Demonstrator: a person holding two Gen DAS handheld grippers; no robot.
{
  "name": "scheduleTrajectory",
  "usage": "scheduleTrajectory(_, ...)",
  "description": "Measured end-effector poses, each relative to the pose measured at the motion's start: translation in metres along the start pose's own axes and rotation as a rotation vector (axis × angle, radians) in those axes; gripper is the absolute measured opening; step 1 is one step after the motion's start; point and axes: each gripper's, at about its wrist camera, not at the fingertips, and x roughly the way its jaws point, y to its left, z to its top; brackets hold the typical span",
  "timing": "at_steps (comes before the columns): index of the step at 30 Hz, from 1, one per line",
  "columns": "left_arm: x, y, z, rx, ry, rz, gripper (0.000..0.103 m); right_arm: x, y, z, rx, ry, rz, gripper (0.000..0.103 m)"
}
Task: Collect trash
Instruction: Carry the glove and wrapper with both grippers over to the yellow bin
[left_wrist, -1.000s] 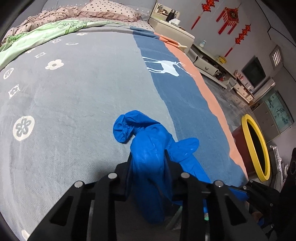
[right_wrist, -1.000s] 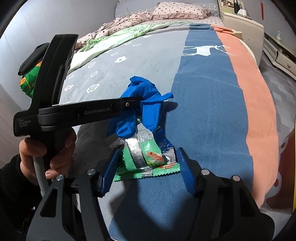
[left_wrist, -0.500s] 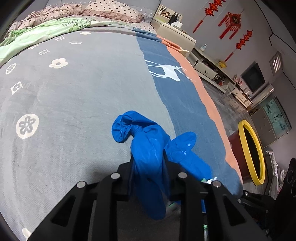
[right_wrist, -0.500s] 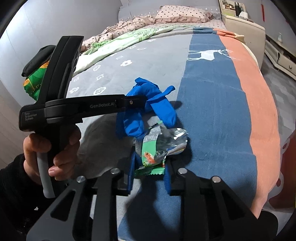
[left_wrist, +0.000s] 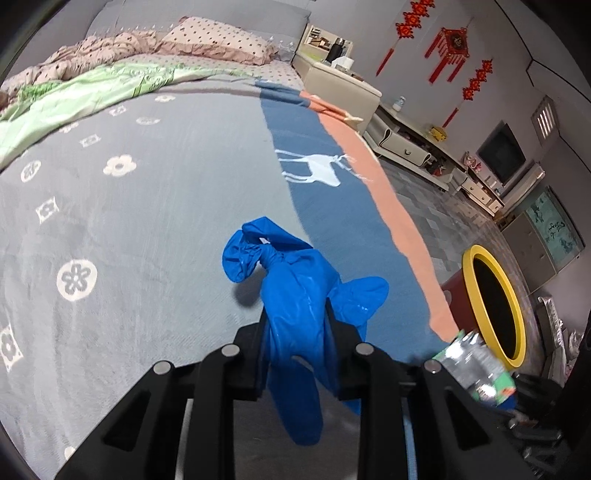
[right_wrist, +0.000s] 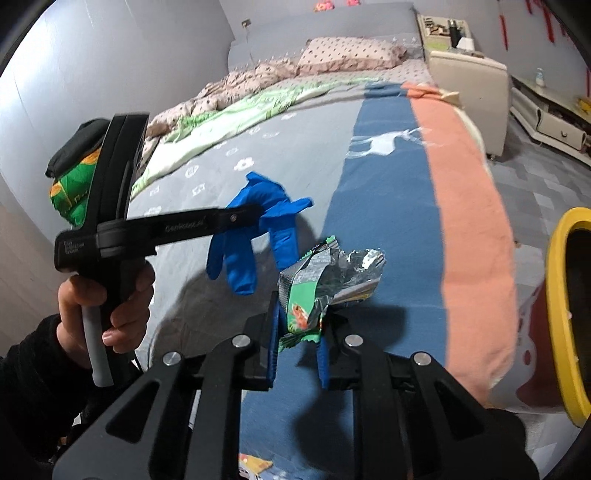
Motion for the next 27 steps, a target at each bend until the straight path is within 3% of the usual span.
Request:
scheduleTrajectory(14,-0.042,-0.068,0.018,0.121,-0.093,-0.028,0.023,-0.093,-0.037,0.034,0.027,-0.201,-0.087,0.017)
scheduleTrajectory(27,-0.072,-0.167,0.043,0.268,-0.179,-0.075,0.023,-0.184,-0.081,0.061,0.092,-0.394,-0.147,0.017)
